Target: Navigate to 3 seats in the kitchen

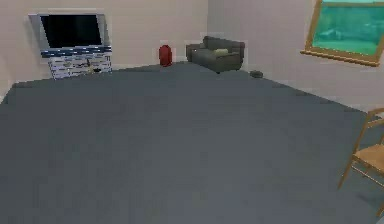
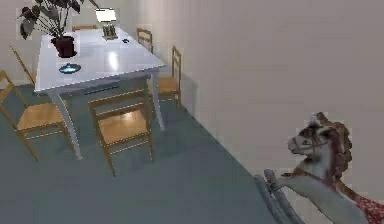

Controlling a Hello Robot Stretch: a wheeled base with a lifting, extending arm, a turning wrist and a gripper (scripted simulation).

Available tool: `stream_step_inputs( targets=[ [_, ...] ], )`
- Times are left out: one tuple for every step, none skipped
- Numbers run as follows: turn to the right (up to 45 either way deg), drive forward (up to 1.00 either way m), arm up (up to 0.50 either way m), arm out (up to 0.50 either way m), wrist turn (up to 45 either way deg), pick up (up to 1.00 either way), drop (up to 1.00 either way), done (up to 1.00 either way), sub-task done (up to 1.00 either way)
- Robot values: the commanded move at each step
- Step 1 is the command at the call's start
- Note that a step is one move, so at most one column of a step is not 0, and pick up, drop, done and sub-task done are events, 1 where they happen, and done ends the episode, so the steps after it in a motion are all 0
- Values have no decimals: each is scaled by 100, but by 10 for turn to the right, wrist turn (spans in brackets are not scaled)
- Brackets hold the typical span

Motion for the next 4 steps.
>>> stream_step_inputs(
  targets=[
    [-450, 0, 0, 0, 0, 0, 0, 0, 0],
    [0, 100, 0, 0, 0, 0, 0, 0, 0],
    [-30, 0, 0, 0, 0, 0, 0, 0, 0],
    [0, 100, 0, 0, 0, 0, 0, 0, 0]
  ],
)
